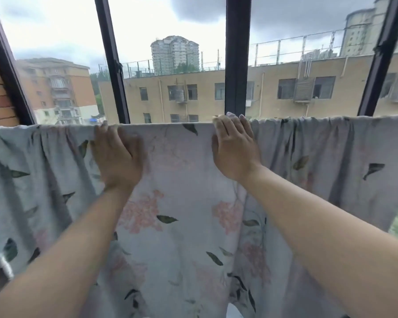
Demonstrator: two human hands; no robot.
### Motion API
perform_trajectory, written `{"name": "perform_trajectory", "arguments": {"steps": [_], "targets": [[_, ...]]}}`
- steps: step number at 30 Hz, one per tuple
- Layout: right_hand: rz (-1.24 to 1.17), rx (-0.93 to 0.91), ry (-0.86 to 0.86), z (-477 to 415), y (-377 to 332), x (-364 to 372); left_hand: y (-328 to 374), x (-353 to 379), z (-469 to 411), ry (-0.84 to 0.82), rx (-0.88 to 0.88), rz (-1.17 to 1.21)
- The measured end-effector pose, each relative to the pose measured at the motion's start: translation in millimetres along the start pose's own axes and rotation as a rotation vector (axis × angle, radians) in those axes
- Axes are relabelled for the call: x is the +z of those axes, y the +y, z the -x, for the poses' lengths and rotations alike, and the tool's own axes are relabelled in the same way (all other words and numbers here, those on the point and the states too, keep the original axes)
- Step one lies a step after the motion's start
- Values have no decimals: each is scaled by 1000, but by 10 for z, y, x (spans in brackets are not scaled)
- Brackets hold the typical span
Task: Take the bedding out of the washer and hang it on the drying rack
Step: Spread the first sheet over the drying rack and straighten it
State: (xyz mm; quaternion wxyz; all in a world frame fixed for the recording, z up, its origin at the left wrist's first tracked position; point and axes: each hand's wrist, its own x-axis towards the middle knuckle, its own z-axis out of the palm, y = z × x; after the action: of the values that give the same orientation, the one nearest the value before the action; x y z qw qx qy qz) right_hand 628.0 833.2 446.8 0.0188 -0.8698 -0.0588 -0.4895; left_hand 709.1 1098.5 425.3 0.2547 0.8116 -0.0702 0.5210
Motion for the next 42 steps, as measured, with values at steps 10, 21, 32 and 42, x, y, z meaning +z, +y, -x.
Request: {"name": "perform_trajectory", "arguments": {"steps": [10,21,32,42], "targets": [[78,155,-271,1947,1080,-241,1482,456,2527,-623,111,262],[43,1036,-269,2633,1820,-846,2648,397,2617,-999,93,-49],[152,737,-484,2705,2052,-861,2966,504,2404,-1022,122,-229],[249,657,-525,2370,2108,-707,2869,559,2507,-1012,203,-275]]}}
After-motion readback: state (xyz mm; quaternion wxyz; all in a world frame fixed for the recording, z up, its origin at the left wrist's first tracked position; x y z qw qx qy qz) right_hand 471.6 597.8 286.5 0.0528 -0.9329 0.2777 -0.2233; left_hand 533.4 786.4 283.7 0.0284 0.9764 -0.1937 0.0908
